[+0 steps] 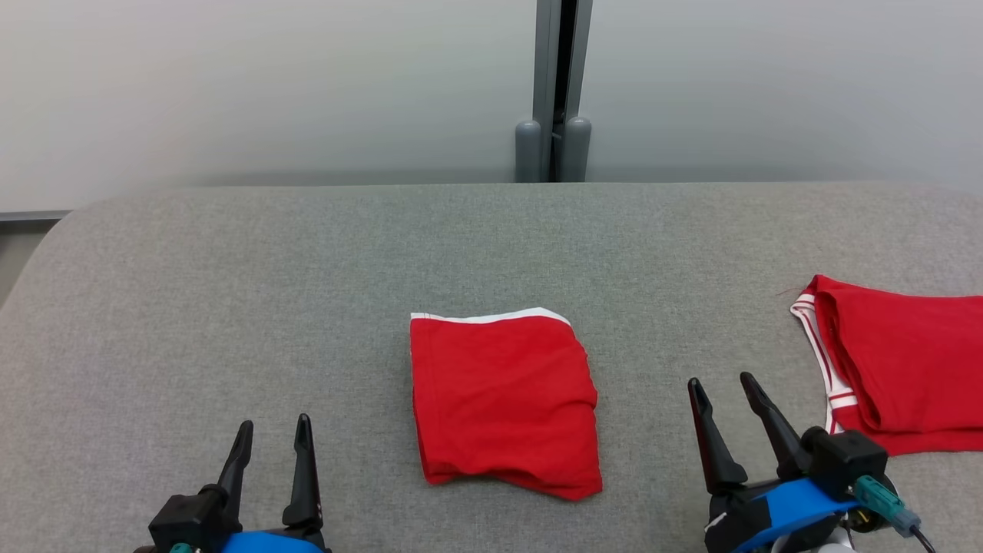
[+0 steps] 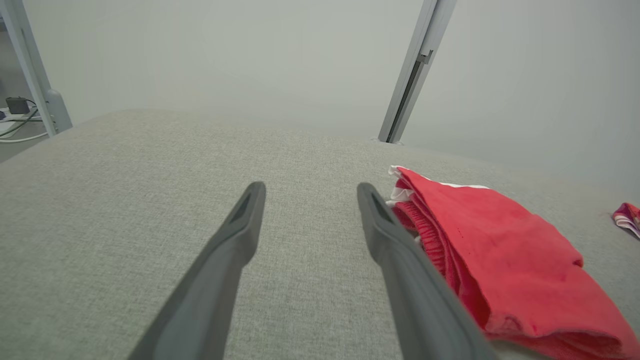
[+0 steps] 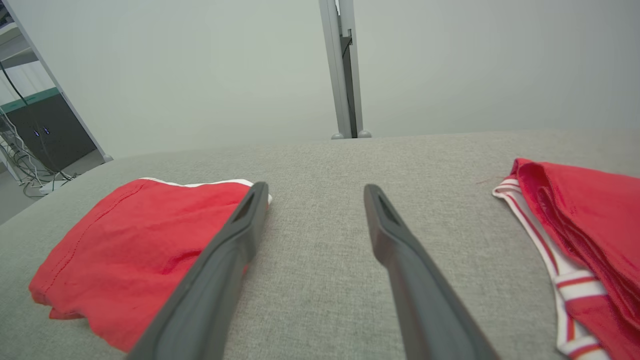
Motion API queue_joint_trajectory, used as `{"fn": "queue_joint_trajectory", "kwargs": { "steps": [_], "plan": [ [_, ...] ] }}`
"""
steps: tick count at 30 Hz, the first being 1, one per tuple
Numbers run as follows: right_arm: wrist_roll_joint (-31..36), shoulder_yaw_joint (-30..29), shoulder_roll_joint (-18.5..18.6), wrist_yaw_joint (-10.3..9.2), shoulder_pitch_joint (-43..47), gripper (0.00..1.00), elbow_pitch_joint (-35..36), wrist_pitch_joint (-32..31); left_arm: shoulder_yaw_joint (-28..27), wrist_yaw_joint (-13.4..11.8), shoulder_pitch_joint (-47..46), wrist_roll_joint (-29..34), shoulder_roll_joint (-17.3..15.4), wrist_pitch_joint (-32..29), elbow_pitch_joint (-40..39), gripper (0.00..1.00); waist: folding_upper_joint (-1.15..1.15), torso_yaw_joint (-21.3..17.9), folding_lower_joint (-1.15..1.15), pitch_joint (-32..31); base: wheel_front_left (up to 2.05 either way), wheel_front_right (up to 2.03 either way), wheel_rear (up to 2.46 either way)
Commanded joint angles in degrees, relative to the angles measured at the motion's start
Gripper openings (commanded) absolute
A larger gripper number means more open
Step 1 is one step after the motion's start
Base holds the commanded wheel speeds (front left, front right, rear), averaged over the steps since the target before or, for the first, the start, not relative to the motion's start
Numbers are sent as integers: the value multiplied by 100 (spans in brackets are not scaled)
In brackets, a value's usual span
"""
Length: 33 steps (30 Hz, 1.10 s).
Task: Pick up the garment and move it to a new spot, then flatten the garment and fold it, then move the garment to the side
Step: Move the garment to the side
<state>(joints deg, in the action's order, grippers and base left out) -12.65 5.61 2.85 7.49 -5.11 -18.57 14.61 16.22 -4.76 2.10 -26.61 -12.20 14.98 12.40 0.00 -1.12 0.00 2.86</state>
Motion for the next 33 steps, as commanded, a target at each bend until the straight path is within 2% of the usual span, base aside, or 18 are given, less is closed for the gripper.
{"fn": "queue_joint_trajectory", "kwargs": {
  "steps": [1, 8, 17, 21, 25, 30, 31, 32, 33],
  "plan": [
    [42, 31, 8, 0, -47, 100, 54, -34, -33, 31, -41, 63, 23, 28, 7, 100, 0, 19, 0, 45, 0, 0, 0],
    [105, 107, 8, 0, -493, 100, 189, -433, -59, 97, -172, 159, 59, 28, 21, 100, 0, 129, 0, 216, 0, 0, 0],
    [-43, 374, 12, 0, -1462, 100, -427, -2707, -146, 181, -287, 249, 188, 28, 92, 100, 0, 515, 0, 369, 0, 0, 0],
    [104, 367, 11, 0, -1611, 100, -787, -3455, -184, 241, -308, 296, 279, 28, 145, 100, 0, 764, 0, 423, 0, 0, 0],
    [48, 226, 12, 0, -1637, 100, -1098, -3826, -228, 281, -304, 377, 339, 27, 208, 100, 0, 993, 0, 471, 0, 0, 0],
    [-243, 144, 10, 0, -1657, 100, -1370, -3881, -338, 370, -269, 474, 404, 28, 250, 100, 0, 1132, 0, 509, 0, 0, 0],
    [-269, 160, 10, 0, -1664, 55, -1414, -3863, -354, 374, -267, 485, 417, 28, 255, 100, 0, 1139, 0, 516, 0, 0, 0],
    [-304, 172, 10, 0, -1676, 44, -1436, -3804, -371, 386, -265, 514, 428, 28, 259, 100, 0, 1139, 0, 525, 0, 0, 0],
    [-298, 192, 10, 0, -1692, 38, -1459, -3750, -372, 409, -262, 531, 432, 28, 261, 100, 0, 1129, 0, 536, 0, 0, 0]
  ]
}}
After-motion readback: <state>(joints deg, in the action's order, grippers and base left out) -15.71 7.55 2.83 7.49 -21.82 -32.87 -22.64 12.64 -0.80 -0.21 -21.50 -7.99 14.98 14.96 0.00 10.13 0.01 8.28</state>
